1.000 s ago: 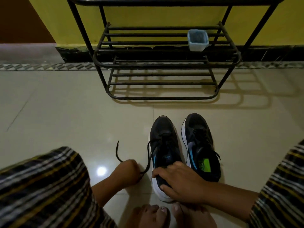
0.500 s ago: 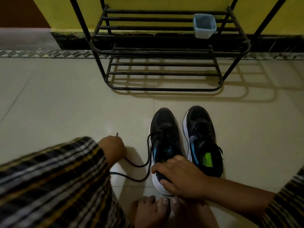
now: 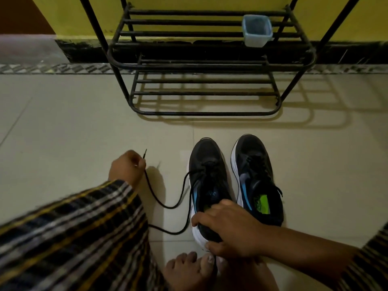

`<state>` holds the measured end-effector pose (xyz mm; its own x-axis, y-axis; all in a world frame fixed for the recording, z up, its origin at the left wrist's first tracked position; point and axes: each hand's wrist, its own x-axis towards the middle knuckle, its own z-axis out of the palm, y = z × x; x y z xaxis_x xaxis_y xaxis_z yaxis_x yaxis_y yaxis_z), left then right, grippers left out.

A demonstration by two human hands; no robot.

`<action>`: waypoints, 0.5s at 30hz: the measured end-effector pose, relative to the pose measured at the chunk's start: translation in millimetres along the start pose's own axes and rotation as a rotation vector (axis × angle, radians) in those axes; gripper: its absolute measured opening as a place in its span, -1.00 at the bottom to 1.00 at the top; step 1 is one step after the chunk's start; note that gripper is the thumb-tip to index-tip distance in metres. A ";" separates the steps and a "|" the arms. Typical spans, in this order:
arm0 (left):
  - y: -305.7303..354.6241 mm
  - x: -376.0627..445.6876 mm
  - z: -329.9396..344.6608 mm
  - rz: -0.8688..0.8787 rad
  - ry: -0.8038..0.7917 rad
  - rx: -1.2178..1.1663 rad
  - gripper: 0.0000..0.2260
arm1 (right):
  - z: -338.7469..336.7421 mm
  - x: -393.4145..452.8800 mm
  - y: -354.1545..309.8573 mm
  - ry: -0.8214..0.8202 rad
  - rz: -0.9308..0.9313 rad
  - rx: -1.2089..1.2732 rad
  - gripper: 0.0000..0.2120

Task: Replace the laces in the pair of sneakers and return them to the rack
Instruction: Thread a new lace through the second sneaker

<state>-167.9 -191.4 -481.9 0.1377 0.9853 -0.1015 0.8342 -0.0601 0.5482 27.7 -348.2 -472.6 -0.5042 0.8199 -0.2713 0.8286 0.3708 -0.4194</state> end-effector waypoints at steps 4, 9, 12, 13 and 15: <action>11.7 19.3 -14.9 0.023 0.140 -0.377 -0.84 | -6.8 -6.6 0.3 0.016 0.023 0.143 -0.48; 53.3 6.9 -15.6 0.120 -0.087 -0.543 -0.89 | -22.9 1.4 -2.3 0.485 0.235 0.253 -0.74; 68.4 -6.9 -7.6 0.250 -0.302 -0.431 -0.87 | -35.0 8.3 11.2 0.546 0.437 0.233 -0.74; 71.1 -8.5 -5.5 0.259 -0.370 -0.401 -0.88 | -38.2 9.0 15.5 0.512 0.500 0.222 -0.69; 74.0 -11.5 -3.0 0.238 -0.475 -0.381 -0.91 | -42.0 10.6 20.9 0.402 0.602 0.215 -0.58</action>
<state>-109.3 -206.7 -437.7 0.5887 0.7690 -0.2491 0.5165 -0.1207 0.8478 49.9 -313.4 -447.9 0.1823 0.9652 -0.1875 0.8463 -0.2511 -0.4699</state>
